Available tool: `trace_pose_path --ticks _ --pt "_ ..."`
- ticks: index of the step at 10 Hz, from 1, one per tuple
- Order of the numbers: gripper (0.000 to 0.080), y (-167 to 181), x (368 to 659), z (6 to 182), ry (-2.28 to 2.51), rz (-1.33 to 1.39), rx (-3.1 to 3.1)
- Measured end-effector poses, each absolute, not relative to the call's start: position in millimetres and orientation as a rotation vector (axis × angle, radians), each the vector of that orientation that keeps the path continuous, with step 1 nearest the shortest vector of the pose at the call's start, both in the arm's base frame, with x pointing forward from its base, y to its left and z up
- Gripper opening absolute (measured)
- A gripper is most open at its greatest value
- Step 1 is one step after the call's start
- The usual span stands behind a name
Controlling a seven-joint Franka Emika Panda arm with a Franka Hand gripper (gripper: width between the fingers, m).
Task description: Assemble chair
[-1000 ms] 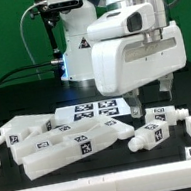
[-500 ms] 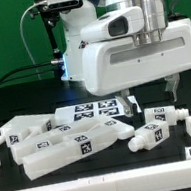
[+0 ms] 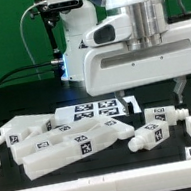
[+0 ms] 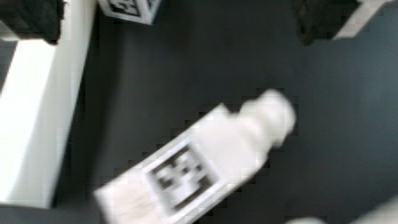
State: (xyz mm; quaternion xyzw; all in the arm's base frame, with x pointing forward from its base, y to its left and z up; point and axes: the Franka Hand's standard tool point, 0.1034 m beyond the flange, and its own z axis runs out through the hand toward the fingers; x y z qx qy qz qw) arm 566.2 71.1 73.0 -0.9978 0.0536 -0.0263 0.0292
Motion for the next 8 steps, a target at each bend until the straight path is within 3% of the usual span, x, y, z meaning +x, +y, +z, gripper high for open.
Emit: trace_pose_path --ticks 5,8 --pt "0.0649 77 563 67.8 0.687 -0.087 -2.941" --pt "0.0649 66 553 52.7 1.015 -0.005 -2.776"
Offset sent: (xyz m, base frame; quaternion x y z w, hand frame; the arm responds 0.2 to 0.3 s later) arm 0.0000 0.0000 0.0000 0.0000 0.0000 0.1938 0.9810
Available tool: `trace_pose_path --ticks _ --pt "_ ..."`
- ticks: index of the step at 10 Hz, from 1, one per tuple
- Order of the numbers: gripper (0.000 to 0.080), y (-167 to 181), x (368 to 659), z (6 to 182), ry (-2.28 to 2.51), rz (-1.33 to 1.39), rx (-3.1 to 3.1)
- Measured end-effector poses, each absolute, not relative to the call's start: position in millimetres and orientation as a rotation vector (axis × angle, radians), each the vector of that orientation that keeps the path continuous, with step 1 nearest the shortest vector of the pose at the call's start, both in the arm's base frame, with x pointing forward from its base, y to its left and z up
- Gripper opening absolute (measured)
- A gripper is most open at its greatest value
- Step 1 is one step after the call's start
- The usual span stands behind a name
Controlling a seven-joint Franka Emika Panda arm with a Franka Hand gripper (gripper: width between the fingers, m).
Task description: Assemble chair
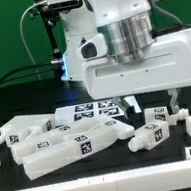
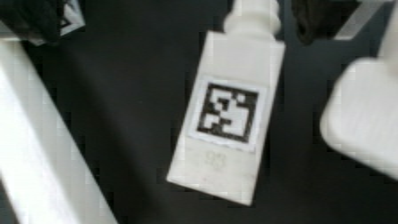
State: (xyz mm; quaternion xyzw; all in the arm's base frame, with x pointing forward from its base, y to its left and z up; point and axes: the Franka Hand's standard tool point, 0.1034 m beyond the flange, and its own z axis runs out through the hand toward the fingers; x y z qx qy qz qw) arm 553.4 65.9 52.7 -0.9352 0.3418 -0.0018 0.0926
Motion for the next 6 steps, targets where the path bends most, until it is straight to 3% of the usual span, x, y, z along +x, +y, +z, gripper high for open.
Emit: trace_pose_path --ticks 2,6 --pt "0.0649 77 549 36.3 1.034 0.012 -2.776" --pt "0.0649 86 558 33.8 1.012 -0.060 -2.780"
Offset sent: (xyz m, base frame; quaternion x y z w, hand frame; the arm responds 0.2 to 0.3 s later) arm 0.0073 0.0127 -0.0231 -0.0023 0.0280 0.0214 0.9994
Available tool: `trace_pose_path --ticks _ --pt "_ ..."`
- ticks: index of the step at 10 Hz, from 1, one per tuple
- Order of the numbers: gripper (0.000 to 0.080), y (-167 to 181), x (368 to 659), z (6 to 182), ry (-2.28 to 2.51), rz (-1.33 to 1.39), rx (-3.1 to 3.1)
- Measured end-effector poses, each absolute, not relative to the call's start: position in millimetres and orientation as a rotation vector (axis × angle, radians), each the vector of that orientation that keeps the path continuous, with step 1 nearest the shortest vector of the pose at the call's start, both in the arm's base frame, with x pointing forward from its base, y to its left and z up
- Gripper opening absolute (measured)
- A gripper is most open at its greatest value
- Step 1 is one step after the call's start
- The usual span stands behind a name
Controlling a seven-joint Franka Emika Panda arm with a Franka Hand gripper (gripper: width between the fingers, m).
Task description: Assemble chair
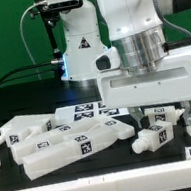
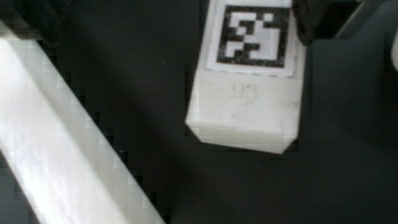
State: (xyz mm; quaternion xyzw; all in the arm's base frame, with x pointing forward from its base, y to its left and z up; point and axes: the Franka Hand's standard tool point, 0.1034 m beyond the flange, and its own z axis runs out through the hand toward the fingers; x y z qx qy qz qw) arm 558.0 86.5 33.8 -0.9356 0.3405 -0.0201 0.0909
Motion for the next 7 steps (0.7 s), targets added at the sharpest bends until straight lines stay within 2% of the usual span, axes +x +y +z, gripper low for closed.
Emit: trace_pose_path --ticks 1,2,4,5,6,7 --pt "0.0649 86.5 557.9 33.7 1.012 -0.060 -2.781" --pt "0.0559 86.5 557.8 33.6 1.011 -0.059 -2.781" --pt "0.0199 86.5 557.8 33.6 1.011 -0.059 -2.781" --pt "0.0199 86.5 557.8 33.6 1.011 -0.059 -2.781" --pt "0.0053 86.5 557.8 33.6 1.011 -0.059 -2.781" --pt "0.0011 82.9 555.1 36.2 0.999 -0.021 -2.786"
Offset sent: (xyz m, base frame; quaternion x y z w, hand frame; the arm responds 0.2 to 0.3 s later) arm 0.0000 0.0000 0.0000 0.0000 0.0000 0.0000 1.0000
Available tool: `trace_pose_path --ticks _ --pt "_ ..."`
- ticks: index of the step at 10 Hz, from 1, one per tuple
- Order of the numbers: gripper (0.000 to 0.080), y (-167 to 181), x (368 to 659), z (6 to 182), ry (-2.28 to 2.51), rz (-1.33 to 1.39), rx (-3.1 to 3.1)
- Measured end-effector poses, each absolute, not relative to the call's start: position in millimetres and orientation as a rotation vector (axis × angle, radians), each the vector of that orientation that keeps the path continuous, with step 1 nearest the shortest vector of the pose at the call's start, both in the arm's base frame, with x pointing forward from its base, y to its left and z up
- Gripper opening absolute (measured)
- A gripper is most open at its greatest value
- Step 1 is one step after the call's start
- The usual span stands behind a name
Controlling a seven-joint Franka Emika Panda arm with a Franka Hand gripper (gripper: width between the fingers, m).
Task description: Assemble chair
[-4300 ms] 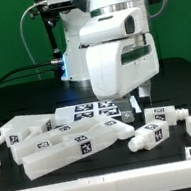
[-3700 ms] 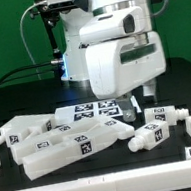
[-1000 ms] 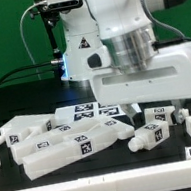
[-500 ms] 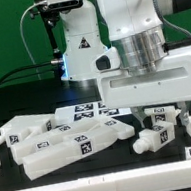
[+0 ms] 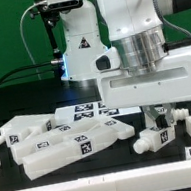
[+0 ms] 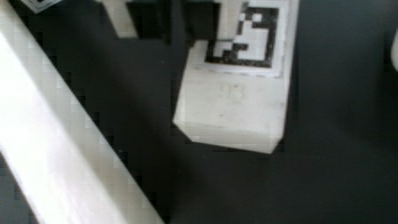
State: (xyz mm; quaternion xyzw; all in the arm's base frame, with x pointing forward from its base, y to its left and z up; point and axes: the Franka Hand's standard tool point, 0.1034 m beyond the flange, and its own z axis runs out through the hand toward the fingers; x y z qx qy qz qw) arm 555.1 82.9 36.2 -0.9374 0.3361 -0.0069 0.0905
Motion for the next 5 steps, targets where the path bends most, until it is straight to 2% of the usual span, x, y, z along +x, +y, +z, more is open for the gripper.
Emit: trace_pose_path --ticks 2,5 --pt "0.0004 66 551 62.3 1.046 0.134 -2.763" --pt "0.0017 58 551 59.4 1.088 0.176 -2.746"
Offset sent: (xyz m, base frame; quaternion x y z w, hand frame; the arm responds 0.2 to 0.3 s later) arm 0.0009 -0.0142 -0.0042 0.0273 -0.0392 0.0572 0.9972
